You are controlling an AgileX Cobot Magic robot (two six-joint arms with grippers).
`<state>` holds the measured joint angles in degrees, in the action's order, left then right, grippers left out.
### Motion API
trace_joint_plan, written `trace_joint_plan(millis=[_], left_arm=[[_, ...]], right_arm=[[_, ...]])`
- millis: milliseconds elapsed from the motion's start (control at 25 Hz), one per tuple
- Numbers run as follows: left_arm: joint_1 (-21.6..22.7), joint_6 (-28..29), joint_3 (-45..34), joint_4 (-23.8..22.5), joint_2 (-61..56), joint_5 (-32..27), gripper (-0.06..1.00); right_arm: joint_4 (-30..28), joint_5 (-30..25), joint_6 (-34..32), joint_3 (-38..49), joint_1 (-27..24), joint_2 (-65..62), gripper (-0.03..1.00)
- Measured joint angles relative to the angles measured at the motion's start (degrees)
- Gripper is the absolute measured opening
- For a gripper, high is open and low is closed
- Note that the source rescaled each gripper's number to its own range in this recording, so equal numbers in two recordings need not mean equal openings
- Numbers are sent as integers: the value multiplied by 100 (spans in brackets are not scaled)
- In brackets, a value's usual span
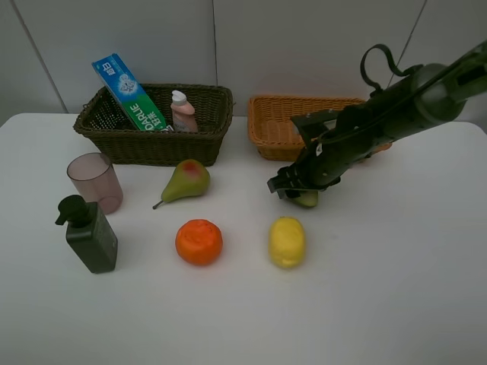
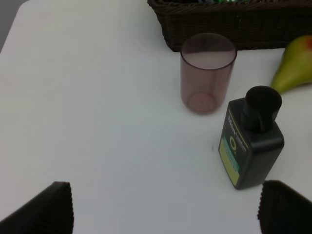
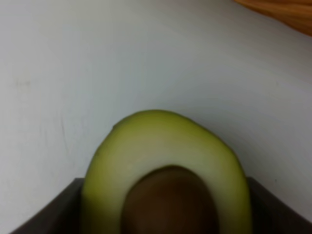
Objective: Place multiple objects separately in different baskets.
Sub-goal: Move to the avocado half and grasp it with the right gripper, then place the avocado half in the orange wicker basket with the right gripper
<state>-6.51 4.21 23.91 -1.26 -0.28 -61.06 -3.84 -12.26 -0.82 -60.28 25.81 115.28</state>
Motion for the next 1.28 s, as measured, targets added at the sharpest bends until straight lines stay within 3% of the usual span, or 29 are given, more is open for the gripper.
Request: trace_joint_plan(millis=[760, 1280], left_arm=[[0, 0, 0, 0, 0, 0, 100], [0, 0, 0, 0, 0, 0, 100]], right_arm=[[85, -783, 0, 0, 0, -1584, 42], [-124, -846, 0, -30, -153, -2297, 42]])
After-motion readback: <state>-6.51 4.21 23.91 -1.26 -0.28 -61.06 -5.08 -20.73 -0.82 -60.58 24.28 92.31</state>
